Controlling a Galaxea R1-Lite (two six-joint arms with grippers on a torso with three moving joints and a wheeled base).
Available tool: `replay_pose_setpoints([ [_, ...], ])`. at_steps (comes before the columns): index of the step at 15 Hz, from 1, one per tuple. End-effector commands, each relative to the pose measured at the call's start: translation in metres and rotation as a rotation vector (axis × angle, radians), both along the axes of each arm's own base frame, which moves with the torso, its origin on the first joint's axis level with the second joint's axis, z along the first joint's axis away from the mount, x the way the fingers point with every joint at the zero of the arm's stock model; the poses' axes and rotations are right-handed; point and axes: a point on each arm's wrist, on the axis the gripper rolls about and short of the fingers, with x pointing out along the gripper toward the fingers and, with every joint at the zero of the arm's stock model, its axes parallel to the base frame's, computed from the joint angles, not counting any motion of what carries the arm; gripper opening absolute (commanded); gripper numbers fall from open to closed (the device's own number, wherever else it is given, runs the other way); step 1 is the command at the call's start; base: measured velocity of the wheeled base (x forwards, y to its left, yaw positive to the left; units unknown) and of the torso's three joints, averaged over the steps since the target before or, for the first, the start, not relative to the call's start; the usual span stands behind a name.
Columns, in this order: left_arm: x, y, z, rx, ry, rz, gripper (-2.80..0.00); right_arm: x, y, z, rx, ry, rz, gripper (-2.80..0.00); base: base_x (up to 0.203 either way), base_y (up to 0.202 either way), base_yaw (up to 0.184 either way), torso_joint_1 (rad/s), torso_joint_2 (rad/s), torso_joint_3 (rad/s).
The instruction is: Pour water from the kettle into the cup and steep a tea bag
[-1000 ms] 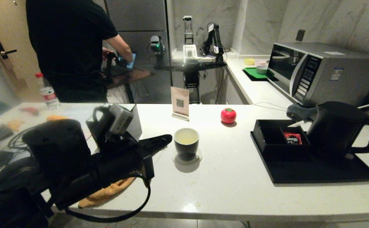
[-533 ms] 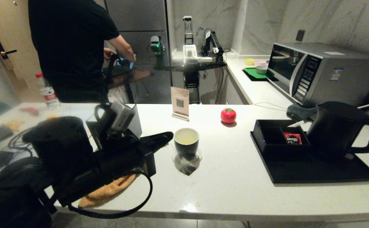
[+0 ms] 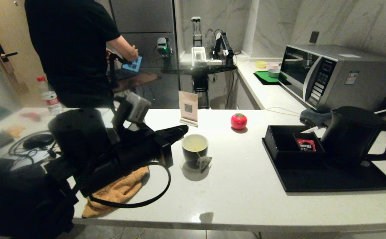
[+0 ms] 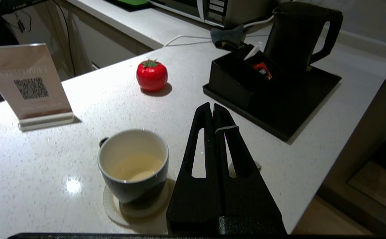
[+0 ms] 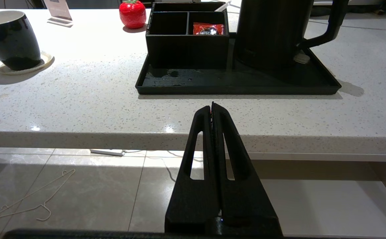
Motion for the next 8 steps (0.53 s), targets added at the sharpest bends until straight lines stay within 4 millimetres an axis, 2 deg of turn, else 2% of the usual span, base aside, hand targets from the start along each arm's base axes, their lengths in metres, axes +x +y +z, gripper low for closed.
replay_pose_setpoints([
  [1, 0.012, -0.008, -0.002, -0.004, -0.005, -0.001, -2.80, 0.000, 0.000, 0.000, 0.000, 0.001, 0.000, -2.80, 0.000, 0.000, 0.000, 0.000, 0.00, 0.000],
  [8, 0.052, -0.025, -0.016, 0.001, 0.002, 0.021, -2.80, 0.000, 0.000, 0.000, 0.000, 0.001, 0.000, -2.80, 0.000, 0.000, 0.000, 0.000, 0.00, 0.000],
])
